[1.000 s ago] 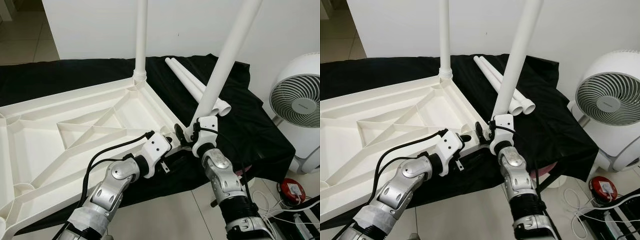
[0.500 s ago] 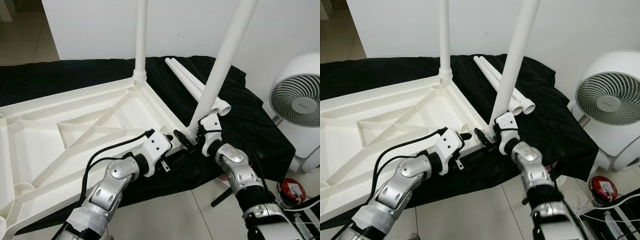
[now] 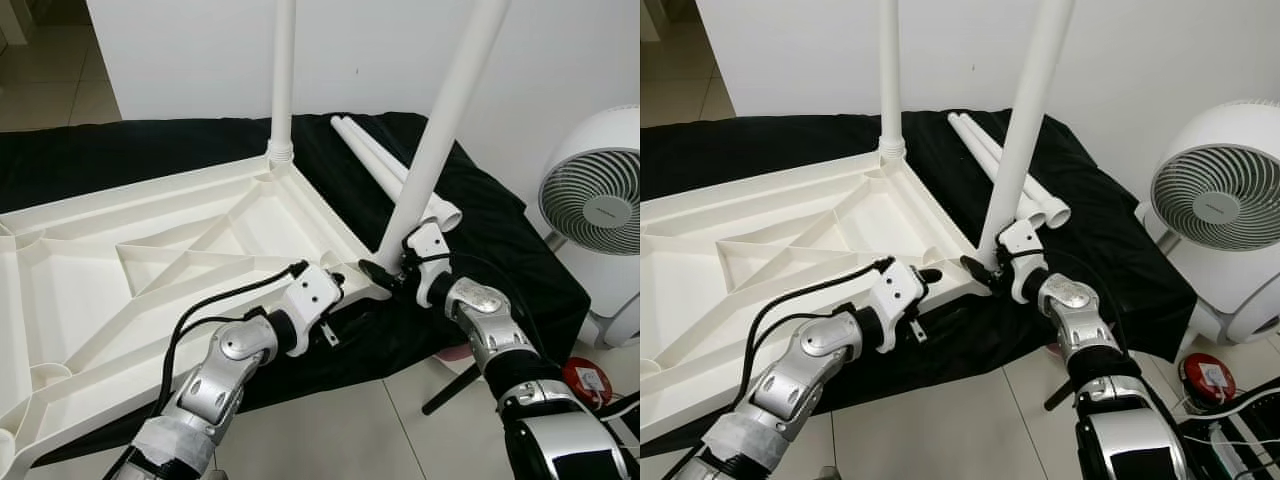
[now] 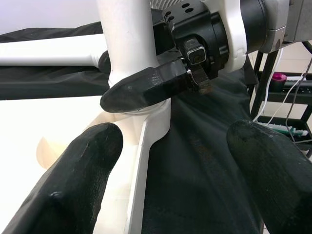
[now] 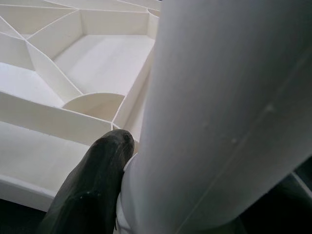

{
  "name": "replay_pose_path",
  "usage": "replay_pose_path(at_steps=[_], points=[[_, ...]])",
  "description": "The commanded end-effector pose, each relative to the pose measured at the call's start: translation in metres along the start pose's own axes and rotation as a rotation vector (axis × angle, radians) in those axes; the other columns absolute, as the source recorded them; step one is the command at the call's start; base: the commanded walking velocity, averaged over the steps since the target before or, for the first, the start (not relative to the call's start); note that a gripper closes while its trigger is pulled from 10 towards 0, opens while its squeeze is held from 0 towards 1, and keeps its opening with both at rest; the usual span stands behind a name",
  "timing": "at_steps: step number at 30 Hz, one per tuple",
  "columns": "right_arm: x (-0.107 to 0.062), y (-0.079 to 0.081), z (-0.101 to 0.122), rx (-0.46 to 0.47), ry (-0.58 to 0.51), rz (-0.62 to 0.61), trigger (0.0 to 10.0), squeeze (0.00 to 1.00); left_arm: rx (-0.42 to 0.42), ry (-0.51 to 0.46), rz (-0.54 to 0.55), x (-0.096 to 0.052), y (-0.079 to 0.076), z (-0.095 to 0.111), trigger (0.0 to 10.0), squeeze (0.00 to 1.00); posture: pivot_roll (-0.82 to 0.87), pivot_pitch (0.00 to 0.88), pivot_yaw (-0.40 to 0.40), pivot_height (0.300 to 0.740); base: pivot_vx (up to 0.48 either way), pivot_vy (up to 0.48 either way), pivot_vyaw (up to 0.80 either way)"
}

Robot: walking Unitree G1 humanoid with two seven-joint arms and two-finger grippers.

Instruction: Building children table

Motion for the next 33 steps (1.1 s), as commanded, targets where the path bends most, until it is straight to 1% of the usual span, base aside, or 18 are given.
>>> replay_pose_path(at_steps=[1, 2, 3, 4, 5, 8, 11, 13, 15, 17, 18, 20, 21, 22, 29, 30, 32, 33], points=[[-0.003, 0.003, -0.011, 0.007, 0.046, 0.027, 0.0, 0.0, -0.001, -0.008, -0.005, 0.0, -0.003, 0.003, 10.0, 0.0, 0.03, 0.0, -0.068, 0.74, 0.0, 0.0, 0.0], [-0.003, 0.003, -0.011, 0.007, 0.046, 0.027, 0.0, 0.0, -0.001, -0.008, -0.005, 0.0, -0.003, 0.003, 10.0, 0.0, 0.03, 0.0, -0.068, 0.74, 0.0, 0.0, 0.0], [-0.003, 0.002, -0.013, 0.014, 0.053, 0.012, 4.1, 0.0, -0.002, -0.008, -0.003, 0.0, -0.002, 0.003, 10.0, 0.0, 0.03, 0.0, -0.069, 0.74, 0.0, 0.0, 0.0], [-0.003, 0.001, -0.014, 0.019, 0.057, 0.001, 4.1, 0.0, -0.003, -0.008, -0.003, 0.0, -0.002, 0.003, 10.0, 0.0, 0.03, 0.0, -0.069, 0.74, 0.0, 0.0, 0.0], [-0.003, 0.0, -0.015, 0.041, 0.056, -0.023, 10.0, 0.0, -0.003, -0.008, -0.002, 0.0, -0.002, 0.003, 10.0, 0.0, 0.03, 0.0, -0.069, 0.74, 0.0, 0.0, 0.0], [-0.002, 0.0, -0.016, 0.057, 0.056, -0.04, 10.0, 0.0, -0.003, -0.008, -0.001, 0.0, -0.002, 0.003, 10.0, 0.0, 0.03, 0.0, -0.069, 0.74, 0.0, 0.0, 0.0], [0.002, -0.003, -0.016, 0.092, 0.055, -0.119, 10.0, 0.0, -0.003, -0.007, 0.004, -0.001, 0.0, 0.004, 10.0, 0.0, 0.03, 0.0, -0.069, 0.74, 0.0, 0.0, 0.0], [0.002, -0.004, -0.017, 0.099, 0.056, -0.135, 10.0, 0.0, -0.003, -0.007, 0.004, -0.001, 0.0, 0.004, 10.0, 0.0, 0.03, 0.0, -0.069, 0.74, 0.0, 0.0, 0.0], [0.006, 0.002, -0.013, 0.113, 0.037, -0.16, 10.0, 0.0, -0.003, -0.007, 0.007, -0.002, 0.0, 0.004, 10.0, 0.0, 0.03, 0.0, -0.069, 0.74, 0.0, 0.0, 0.0], [0.01, 0.004, -0.011, 0.15, 0.036, -0.236, 10.0, 0.0, -0.006, -0.006, 0.005, -0.002, 0.0, 0.004, 10.0, 0.0, 0.03, 0.0, -0.069, 0.74, 0.0, 0.0, 0.0], [0.01, 0.004, -0.011, 0.15, 0.036, -0.236, 10.0, 0.0, -0.006, -0.006, 0.005, -0.002, 0.0, 0.004, 10.0, 0.0, 0.03, 0.0, -0.069, 0.74, 0.0, 0.0, 0.0], [0.012, 0.003, -0.011, 0.208, 0.045, -0.321, 10.0, 0.0, -0.009, -0.006, 0.002, -0.001, -0.001, 0.003, 10.0, 0.0, 0.02, 0.0, -0.069, 0.74, 0.0, 0.0, 0.0], [0.012, 0.003, -0.011, 0.208, 0.045, -0.321, 10.0, 0.0, -0.009, -0.006, 0.002, -0.001, -0.001, 0.003, 10.0, 0.0, 0.02, 0.0, -0.069, 0.74, 0.0, 0.0, 0.0], [0.013, 0.006, -0.01, 0.24, 0.049, -0.381, 10.0, 0.0, -0.009, -0.006, -0.001, 0.0, -0.002, 0.003, 10.0, 0.0, 0.01, 0.0, -0.069, 0.74, 0.0, 0.0, 0.0], [0.014, 0.019, -0.005, 0.279, 0.06, -0.492, 10.0, 0.0, -0.01, -0.007, -0.006, 0.001, -0.002, 0.004, 10.0, 0.0, 0.01, 0.0, -0.068, 0.74, 0.0, 0.0, 0.0], [0.014, 0.019, -0.005, 0.279, 0.06, -0.492, 10.0, 0.0, -0.01, -0.007, -0.006, 0.001, -0.002, 0.004, 10.0, 0.0, 0.01, 0.0, -0.068, 0.74, 0.0, 0.0, 0.0], [0.01, 0.03, -0.002, 0.307, 0.091, -0.585, 10.0, 0.0, -0.007, -0.006, -0.01, 0.001, -0.003, 0.003, 10.0, 0.0, 0.0, 0.0, -0.073, 0.74, 0.0, 0.0, 0.0], [0.009, 0.032, -0.001, 0.307, 0.094, -0.6, 10.0, 0.0, -0.006, -0.006, -0.011, 0.001, -0.003, 0.003, 10.0, 0.0, 0.0, 0.0, -0.073, 0.74, 0.0, 0.0, 0.0]])
Point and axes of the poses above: a point about 5 cm out from each wrist's last joint towards the gripper, its own x axis pointing out of the wrist towards the gripper, its own z axis along the axis of the wrist's last joint, y = z × x, the point moved 4 cm from there along x, pointing out of the wrist towards the gripper, and after that the axes turned 8 degrees about -x, right-handed, at the moved point
